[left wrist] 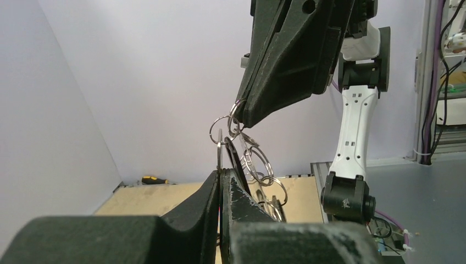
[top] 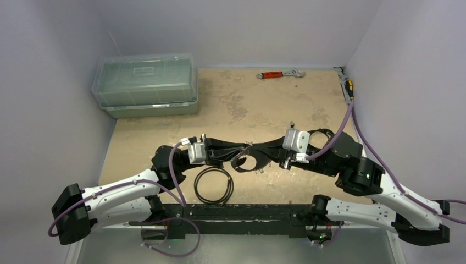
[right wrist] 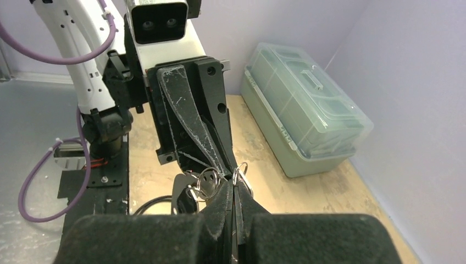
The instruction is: Put the keys on the keyring
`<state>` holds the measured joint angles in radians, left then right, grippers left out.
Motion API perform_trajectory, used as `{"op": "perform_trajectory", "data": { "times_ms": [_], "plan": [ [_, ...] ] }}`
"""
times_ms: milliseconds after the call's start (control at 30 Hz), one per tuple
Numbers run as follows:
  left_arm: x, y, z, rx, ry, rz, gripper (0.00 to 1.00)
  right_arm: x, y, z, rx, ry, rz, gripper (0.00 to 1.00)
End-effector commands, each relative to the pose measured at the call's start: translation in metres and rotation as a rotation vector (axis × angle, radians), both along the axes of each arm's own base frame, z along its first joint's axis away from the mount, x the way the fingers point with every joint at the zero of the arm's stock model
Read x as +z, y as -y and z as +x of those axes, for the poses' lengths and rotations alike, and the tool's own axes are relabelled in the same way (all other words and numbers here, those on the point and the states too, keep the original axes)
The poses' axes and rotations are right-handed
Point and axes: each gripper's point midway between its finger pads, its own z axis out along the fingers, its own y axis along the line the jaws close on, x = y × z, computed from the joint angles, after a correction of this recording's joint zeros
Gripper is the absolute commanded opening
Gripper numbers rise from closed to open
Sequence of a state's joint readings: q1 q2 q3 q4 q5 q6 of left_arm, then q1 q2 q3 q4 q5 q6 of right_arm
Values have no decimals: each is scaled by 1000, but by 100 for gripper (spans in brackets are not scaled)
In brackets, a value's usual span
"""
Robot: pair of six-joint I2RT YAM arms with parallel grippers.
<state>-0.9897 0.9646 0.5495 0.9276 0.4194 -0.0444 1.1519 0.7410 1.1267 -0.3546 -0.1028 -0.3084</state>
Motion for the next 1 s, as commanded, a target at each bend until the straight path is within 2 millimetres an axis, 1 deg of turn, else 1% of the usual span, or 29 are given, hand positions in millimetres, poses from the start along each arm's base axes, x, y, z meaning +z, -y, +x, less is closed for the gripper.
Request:
{"op": "perform_trajectory", "data": {
  "times_ms": [0, 100, 367, 600, 700, 767, 867, 933, 967],
  "plan": [
    [6, -4, 1, 17, -10, -39, 0, 33, 6, 3, -37, 14, 170, 0],
    [4, -3, 0, 6, -10, -34, 0, 35, 7, 5, -51, 10, 222, 0],
    [-4, 2, -3, -23, -14, -8, 0, 50, 13, 11, -91, 21, 385, 0],
    [-14, 7, -2, -16, -12, 32, 0, 51, 14, 13, -97, -2, 465, 0],
    [-24, 10, 5, 16, -25, 80, 1, 49, 12, 13, -93, -12, 486, 0],
    [-28, 9, 10, 50, -17, 110, 18, 46, 10, 13, -90, -17, 481, 0],
    [-27, 0, 11, 85, -6, 104, 45, 42, 7, 11, -76, -15, 451, 0],
    [-23, -8, 11, 112, 8, 101, 53, 39, 8, 9, -66, -10, 432, 0],
    [-19, -12, 11, 132, 17, 100, 55, 37, 9, 8, -66, -8, 426, 0]
  ]
}}
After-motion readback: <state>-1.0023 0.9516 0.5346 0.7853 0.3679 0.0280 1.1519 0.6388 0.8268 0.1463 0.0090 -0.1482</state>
